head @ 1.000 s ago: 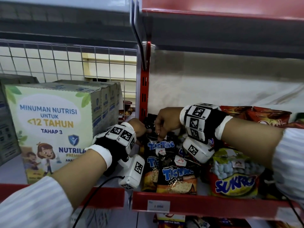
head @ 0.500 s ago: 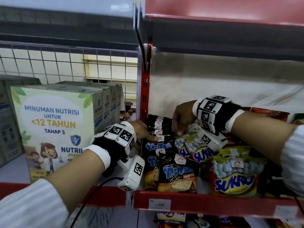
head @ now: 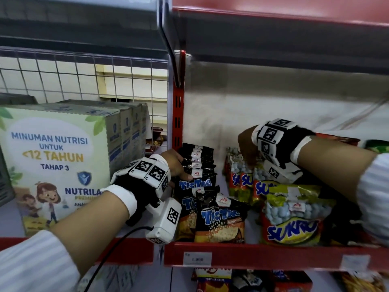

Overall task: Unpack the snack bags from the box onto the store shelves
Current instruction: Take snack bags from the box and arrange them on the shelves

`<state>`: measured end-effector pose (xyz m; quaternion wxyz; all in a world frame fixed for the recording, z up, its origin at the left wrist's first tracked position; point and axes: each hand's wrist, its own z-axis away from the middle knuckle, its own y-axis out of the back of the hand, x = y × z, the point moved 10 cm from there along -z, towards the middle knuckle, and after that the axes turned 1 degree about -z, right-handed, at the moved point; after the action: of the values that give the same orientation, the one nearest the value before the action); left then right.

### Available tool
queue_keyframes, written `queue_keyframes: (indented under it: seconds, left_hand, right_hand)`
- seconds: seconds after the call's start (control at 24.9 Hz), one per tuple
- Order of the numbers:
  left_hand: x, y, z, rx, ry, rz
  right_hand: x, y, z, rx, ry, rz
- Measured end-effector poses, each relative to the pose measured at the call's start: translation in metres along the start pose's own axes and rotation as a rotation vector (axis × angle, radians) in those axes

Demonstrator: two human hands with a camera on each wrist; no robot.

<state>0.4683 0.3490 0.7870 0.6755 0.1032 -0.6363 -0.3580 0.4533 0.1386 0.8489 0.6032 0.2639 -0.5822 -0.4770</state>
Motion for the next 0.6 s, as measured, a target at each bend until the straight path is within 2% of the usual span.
queue_keyframes:
  seconds: [0.12, 0.16, 0.24, 0.28, 0.36, 0.48, 0.6]
  left_hand:
    - [-0.003, 0.001, -0.001, -0.025, 0.008, 0.049]
    - [-0.004, 0.002, -0.003, -0.034, 0.011, 0.065]
    - [-0.003, 0.003, -0.005, -0.032, -0.003, 0.077]
    - [-0.003, 0.004, -0.006, -0.027, -0.013, 0.086]
    - [-0.003, 0.003, -0.007, -0.031, -0.024, 0.080]
    - [-0.002, 0.002, -0.003, -0.046, -0.057, 0.042]
    - [-0.002, 0.001, 0.000, -0.057, -0.085, 0.054]
  right_hand:
    - [-0.009, 0.009, 0.006, 0.014, 0.054, 0.007]
    - [-0.016, 0.023, 0.010, 0.054, 0.102, -0.053]
    - [-0.037, 0.043, 0.026, 0.073, 0.258, -0.334]
    - [-0.054, 0.048, 0.036, 0.029, 0.365, -0.457]
    - [-0.090, 0.039, 0.057, -0.130, 0.528, -0.550]
    - [-0.122, 0.016, 0.063, -0.223, 0.544, -0.440]
    - [-0.136, 0.011, 0.054, -0.154, 0.521, -0.338]
